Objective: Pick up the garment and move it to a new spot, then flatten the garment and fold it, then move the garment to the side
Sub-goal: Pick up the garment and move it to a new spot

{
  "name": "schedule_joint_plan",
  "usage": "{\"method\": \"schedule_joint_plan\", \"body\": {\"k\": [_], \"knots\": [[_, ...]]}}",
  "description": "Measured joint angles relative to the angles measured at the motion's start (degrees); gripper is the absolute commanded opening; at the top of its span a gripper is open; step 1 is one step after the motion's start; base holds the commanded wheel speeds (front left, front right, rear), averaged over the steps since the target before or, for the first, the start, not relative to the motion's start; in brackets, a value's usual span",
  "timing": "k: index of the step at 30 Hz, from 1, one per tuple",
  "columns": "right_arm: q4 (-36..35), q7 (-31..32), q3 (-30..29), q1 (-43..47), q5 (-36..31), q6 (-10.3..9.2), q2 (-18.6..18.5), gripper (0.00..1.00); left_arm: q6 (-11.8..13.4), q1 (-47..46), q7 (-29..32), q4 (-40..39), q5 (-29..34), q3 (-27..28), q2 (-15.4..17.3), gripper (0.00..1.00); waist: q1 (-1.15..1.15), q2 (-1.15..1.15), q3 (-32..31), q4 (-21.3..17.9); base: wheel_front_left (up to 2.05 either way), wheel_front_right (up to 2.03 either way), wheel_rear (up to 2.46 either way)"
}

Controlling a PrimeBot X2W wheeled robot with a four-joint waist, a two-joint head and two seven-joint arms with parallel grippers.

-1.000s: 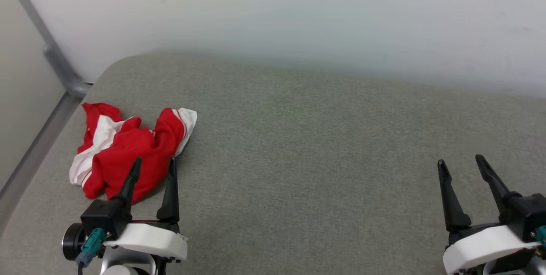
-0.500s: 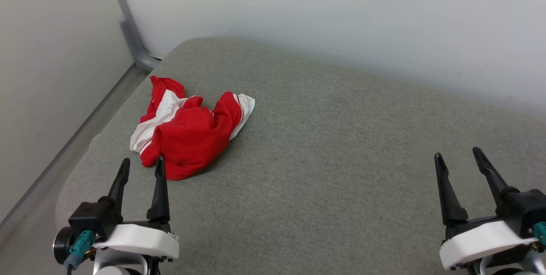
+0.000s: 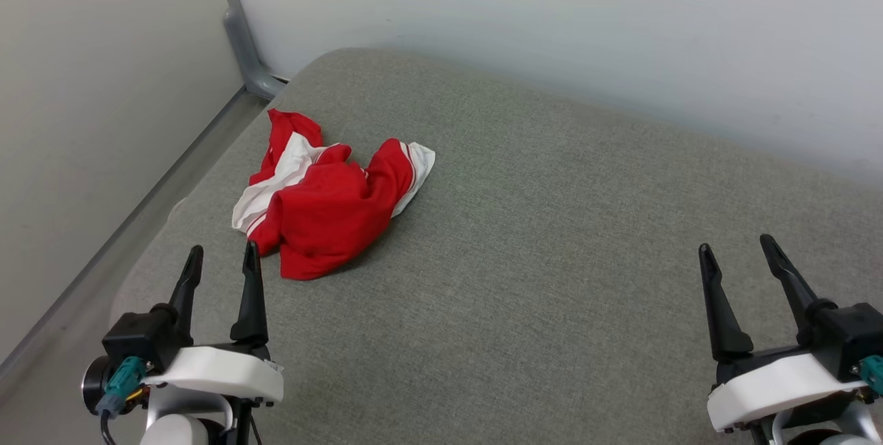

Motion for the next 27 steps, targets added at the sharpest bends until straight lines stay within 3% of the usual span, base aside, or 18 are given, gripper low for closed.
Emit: {"method": "schedule_joint_plan", "body": {"k": [6, 12, 23, 27], "knots": [[0.4, 0.4, 0.4, -1.3, -0.3, 0.0, 0.0, 1.0, -0.1, -6.0, 0.0, 5.8, -2.3, 0.6, 1.6, 1.0, 0.0, 0.0, 1.4, -1.6, 0.0, 0.0, 0.0], [0.8, 0.9, 0.6, -2.4, -0.7, 0.0, 0.0, 1.0, -0.1, -16.1, 5.2, 12.9, -7.7, -0.2, 7.4, 1.0, 0.0, 0.0, 3.3, -5.0, 0.0, 0.0, 0.0], [0.4, 2.1, 0.5, -4.5, -0.4, 0.0, -1.1, 1.0, -0.1, -28.1, 31.1, 25.7, -21.3, -4.6, 19.8, 1.0, 0.0, 0.0, 8.9, -11.7, 0.0, 0.0, 0.0], [-0.2, 2.4, 0.7, -5.2, -0.1, -0.01, -1.8, 1.0, -0.1, -30.2, 40.5, 29.8, -24.6, -4.5, 21.8, 1.0, 0.01, 0.0, 11.7, -13.4, 0.0, 0.0, 0.0]]}}
